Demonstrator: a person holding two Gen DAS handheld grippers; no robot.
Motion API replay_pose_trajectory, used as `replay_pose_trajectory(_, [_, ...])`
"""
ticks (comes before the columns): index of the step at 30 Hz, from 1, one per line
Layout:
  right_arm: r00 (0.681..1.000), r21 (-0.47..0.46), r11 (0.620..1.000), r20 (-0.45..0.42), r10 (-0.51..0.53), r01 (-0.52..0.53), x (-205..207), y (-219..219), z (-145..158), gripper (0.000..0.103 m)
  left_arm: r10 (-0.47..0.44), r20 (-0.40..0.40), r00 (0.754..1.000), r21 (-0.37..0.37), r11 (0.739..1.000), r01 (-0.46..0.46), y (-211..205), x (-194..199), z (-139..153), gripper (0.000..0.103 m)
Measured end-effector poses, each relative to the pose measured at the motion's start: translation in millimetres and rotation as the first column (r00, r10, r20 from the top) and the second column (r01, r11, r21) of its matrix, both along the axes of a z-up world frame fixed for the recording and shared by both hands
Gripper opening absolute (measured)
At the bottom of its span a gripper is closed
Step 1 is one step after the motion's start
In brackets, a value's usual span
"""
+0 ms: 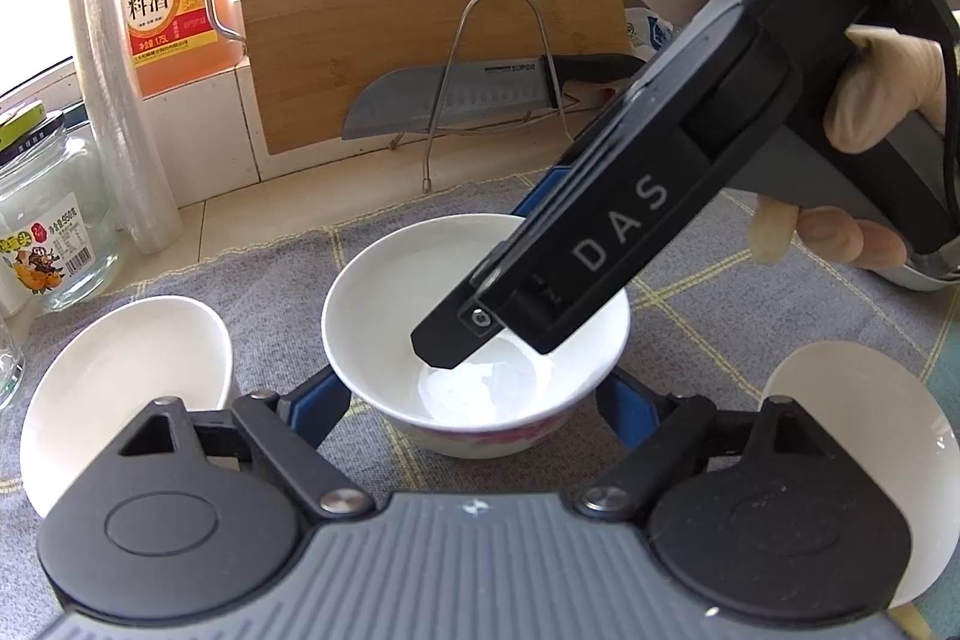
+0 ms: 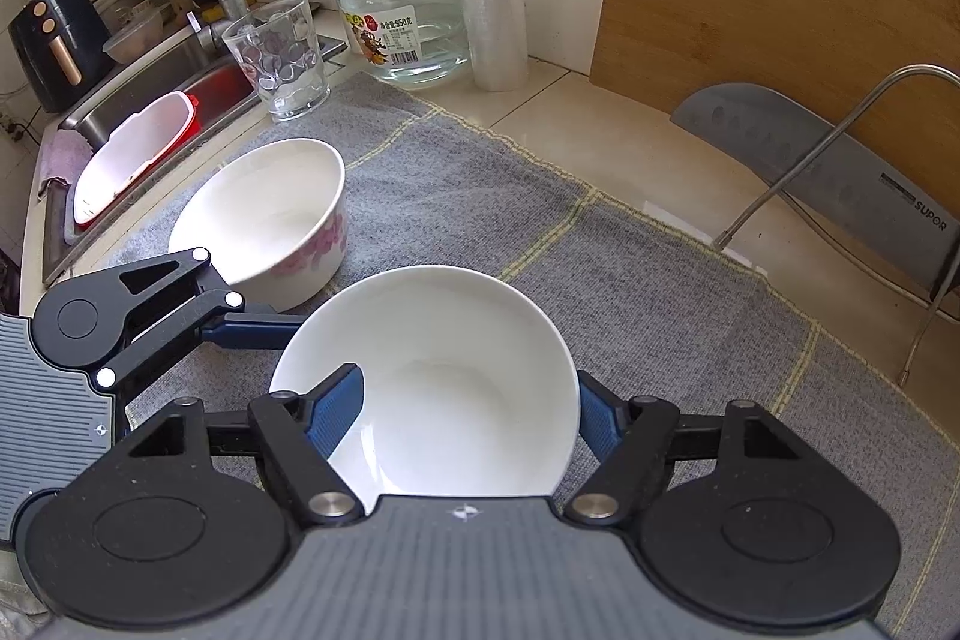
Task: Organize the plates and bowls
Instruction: 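Carry the white bowl with the right gripper over the pink-flowered bowl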
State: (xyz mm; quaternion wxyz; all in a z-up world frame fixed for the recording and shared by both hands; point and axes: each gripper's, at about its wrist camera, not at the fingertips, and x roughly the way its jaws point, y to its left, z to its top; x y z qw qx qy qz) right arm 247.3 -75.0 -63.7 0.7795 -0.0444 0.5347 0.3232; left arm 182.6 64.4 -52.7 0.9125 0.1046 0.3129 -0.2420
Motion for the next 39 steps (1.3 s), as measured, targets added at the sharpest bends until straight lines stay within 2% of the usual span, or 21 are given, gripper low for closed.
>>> replay_pose_trajectory(14, [0.999,0.038,0.999,-0.010,-0.039,0.039,-13.1,-8.7,24.1,0.079,-0.040,0.010,0.999,0.016,0.999,0.040,-1.1,-15.4,20.6,0.088])
replay_pose_trajectory(39, [0.994,0.043,0.995,0.058,-0.096,0.093,-84.1,-29.6,71.4,0.080,-0.139,0.030,0.990,0.017,0.990,0.139,-9.4,-71.8,52.7,0.088])
